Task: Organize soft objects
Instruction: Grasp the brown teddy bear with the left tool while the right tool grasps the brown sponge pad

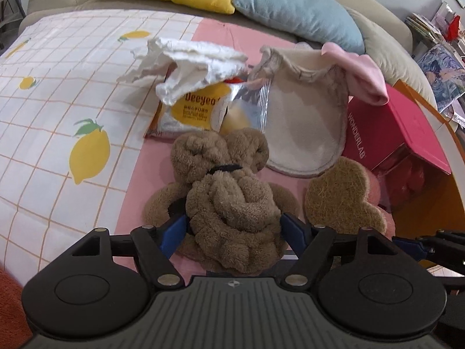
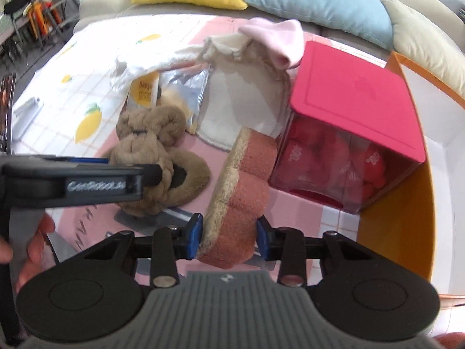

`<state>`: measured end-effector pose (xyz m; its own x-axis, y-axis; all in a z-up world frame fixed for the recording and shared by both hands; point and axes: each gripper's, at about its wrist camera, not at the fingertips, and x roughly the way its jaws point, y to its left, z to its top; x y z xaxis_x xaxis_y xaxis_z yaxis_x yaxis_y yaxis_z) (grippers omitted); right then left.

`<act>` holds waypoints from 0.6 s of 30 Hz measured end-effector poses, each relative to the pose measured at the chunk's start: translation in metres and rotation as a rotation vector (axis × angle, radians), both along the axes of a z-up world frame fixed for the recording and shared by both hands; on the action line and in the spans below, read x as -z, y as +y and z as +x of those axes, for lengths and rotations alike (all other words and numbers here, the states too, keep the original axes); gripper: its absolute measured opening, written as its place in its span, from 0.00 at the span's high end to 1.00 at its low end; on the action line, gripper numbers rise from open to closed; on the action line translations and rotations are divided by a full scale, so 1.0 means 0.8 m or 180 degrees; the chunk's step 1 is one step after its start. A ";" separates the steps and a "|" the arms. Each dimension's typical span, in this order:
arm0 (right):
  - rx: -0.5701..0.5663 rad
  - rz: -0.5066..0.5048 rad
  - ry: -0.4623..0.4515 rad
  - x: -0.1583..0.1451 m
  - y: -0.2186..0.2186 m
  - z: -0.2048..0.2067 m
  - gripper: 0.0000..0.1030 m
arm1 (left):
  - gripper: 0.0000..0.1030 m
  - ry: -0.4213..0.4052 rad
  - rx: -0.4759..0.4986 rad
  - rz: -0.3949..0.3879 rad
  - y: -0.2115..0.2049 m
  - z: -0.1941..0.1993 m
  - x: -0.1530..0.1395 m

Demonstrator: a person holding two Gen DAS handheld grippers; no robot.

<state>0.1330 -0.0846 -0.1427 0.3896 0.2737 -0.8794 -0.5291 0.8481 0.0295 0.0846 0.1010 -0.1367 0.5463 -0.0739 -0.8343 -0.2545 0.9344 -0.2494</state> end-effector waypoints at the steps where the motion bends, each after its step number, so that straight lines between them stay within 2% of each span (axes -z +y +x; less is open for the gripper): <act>1: 0.0009 0.0033 0.0037 0.002 -0.001 0.001 0.63 | 0.15 -0.0005 -0.0002 -0.0013 0.001 0.000 0.002; 4: 0.0054 0.0125 0.0095 0.003 -0.010 0.005 0.63 | 0.14 -0.0022 -0.0004 0.0001 0.001 0.002 0.005; 8: 0.0070 0.0252 0.0046 0.002 -0.010 0.006 0.56 | 0.13 -0.0037 0.0007 0.0026 -0.001 0.005 0.009; 11: 0.0066 0.0269 0.0003 -0.001 -0.008 0.004 0.56 | 0.14 -0.0076 0.0017 0.0089 -0.005 0.005 0.006; 13: 0.0064 0.0254 -0.0026 -0.001 -0.007 0.004 0.57 | 0.21 -0.0090 0.0059 0.0105 -0.007 0.005 0.005; 15: 0.0070 0.0288 -0.0027 -0.003 -0.007 0.004 0.68 | 0.29 -0.0097 0.0096 0.0109 -0.007 0.005 0.004; 18: 0.0051 0.0304 -0.0043 -0.004 -0.006 0.003 0.68 | 0.39 -0.0111 0.0116 0.0143 -0.008 0.002 0.002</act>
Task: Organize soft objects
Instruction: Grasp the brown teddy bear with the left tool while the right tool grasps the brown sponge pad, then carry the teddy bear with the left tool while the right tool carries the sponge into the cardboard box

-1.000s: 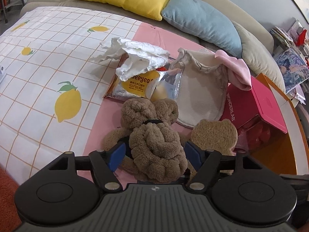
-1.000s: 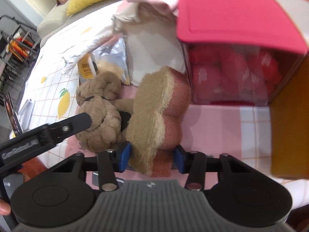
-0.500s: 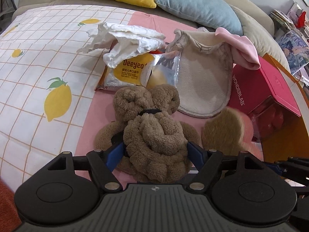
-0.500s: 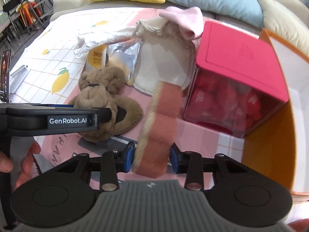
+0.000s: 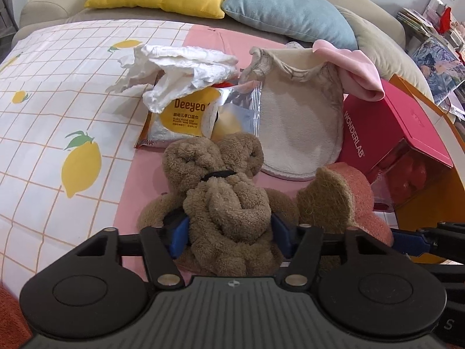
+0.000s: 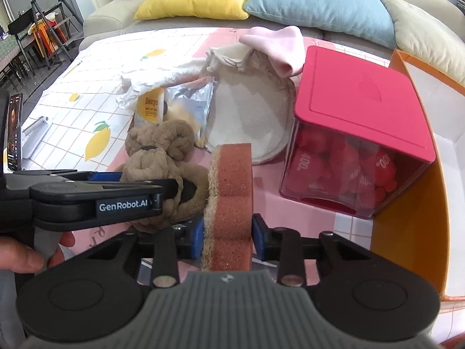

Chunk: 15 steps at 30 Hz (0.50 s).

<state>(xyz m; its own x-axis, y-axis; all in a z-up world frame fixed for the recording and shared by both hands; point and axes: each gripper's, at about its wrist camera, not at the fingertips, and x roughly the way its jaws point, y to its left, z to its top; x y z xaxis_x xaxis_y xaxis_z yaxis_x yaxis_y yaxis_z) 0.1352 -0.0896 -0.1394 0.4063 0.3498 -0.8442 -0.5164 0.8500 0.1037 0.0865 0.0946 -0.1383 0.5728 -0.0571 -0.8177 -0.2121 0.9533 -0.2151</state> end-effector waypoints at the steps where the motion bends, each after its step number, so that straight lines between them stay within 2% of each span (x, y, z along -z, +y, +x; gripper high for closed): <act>1: -0.0010 0.0006 -0.0009 0.000 0.000 -0.001 0.68 | 0.43 -0.0008 0.0017 0.0022 0.000 -0.001 -0.001; 2: -0.0017 0.0014 -0.0023 -0.001 -0.001 -0.002 0.68 | 0.47 -0.0020 0.0038 0.0045 -0.001 -0.002 -0.002; 7: -0.0053 0.0117 -0.0148 -0.013 -0.007 -0.013 0.69 | 0.53 -0.0164 0.0076 0.0212 -0.009 -0.011 -0.017; 15: -0.0058 0.0289 -0.0367 -0.038 -0.024 -0.029 0.69 | 0.54 -0.0445 0.0149 0.0375 -0.024 -0.034 -0.060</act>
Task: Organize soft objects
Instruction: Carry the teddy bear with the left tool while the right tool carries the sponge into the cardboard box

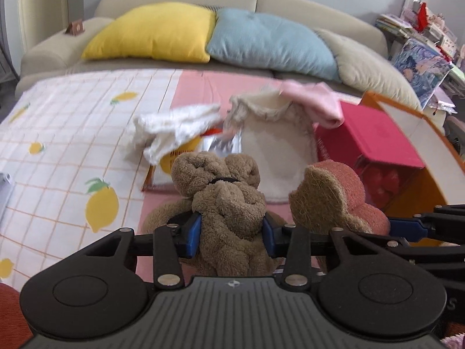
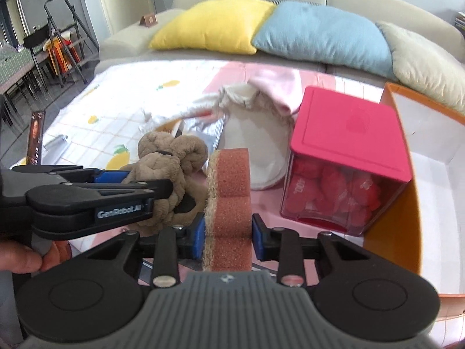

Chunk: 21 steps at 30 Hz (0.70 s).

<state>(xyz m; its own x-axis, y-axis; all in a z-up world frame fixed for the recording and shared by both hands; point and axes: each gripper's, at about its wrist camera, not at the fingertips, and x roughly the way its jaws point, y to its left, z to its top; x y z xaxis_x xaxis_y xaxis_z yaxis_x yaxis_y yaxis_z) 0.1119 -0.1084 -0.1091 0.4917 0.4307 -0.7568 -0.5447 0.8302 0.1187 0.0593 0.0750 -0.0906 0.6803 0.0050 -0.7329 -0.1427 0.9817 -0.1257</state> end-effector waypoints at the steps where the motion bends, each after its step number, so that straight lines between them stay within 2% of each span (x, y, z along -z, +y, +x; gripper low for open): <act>1: 0.0010 0.0031 -0.0028 -0.004 -0.004 -0.002 0.69 | 0.54 -0.0038 0.0015 0.0013 -0.001 -0.004 -0.007; 11: 0.0345 0.0510 -0.0418 -0.082 -0.065 -0.025 0.69 | 0.54 -0.0543 0.0123 -0.0099 -0.020 -0.039 -0.095; 15: 0.0663 0.0681 -0.0558 -0.113 -0.109 -0.023 0.69 | 0.54 -0.0757 0.0367 -0.0202 -0.042 -0.037 -0.132; 21: 0.1230 0.0673 -0.0462 -0.125 -0.190 0.005 0.69 | 0.54 -0.0737 0.0917 -0.0182 -0.104 0.003 -0.155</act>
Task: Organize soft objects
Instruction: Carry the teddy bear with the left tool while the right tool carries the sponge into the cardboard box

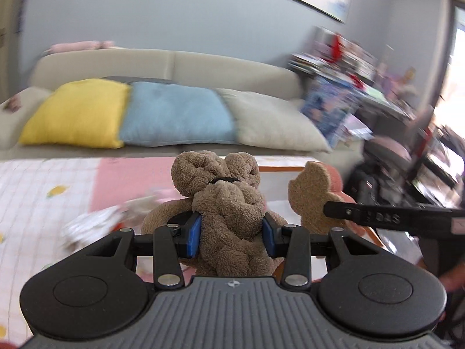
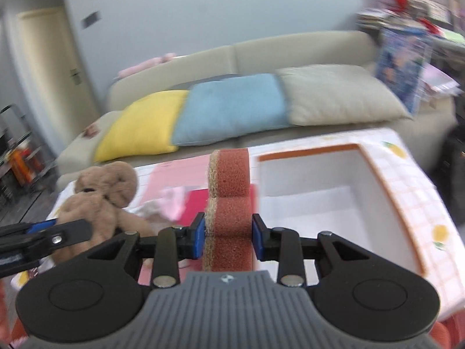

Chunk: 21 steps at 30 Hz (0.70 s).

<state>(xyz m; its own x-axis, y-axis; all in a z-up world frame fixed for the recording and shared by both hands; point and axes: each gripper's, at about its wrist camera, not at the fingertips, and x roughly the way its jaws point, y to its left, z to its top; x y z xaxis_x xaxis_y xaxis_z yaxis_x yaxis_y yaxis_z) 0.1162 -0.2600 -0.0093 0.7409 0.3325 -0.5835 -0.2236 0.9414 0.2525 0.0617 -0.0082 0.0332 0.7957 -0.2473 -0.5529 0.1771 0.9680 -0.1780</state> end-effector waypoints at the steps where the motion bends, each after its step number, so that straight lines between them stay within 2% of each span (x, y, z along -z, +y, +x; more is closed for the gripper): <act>1: 0.0090 -0.0017 0.0041 0.001 -0.012 0.005 0.69 | 0.54 0.0014 0.0095 0.0038 -0.013 0.008 -0.001; 4: 0.0323 -0.0098 0.0151 0.004 -0.042 0.017 0.69 | 0.54 0.0105 0.0390 0.0224 -0.059 0.036 -0.004; 6: 0.0427 -0.0110 0.0216 0.007 -0.059 0.025 0.69 | 0.54 0.0254 0.0612 0.0421 -0.090 0.059 0.003; 10: 0.0576 -0.0192 0.0392 0.020 -0.082 0.040 0.69 | 0.54 0.0495 0.1037 0.0963 -0.154 0.089 0.029; 14: 0.0546 -0.0187 0.0663 0.042 -0.094 0.059 0.69 | 0.54 0.0724 0.1183 0.1254 -0.188 0.112 0.065; 17: 0.0466 -0.0167 0.0884 0.064 -0.092 0.072 0.69 | 0.53 0.0896 0.1279 0.1376 -0.197 0.126 0.087; 21: 0.0408 -0.0155 0.1139 0.091 -0.088 0.088 0.69 | 0.52 0.0900 0.1408 0.1489 -0.203 0.130 0.095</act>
<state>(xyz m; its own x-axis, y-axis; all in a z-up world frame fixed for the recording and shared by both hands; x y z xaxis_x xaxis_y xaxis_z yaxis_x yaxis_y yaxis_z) 0.1863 -0.3308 -0.0820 0.5213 0.2158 -0.8256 -0.0092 0.9689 0.2475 0.1656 -0.1705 -0.0427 0.4854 -0.2004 -0.8510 0.5803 0.8019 0.1422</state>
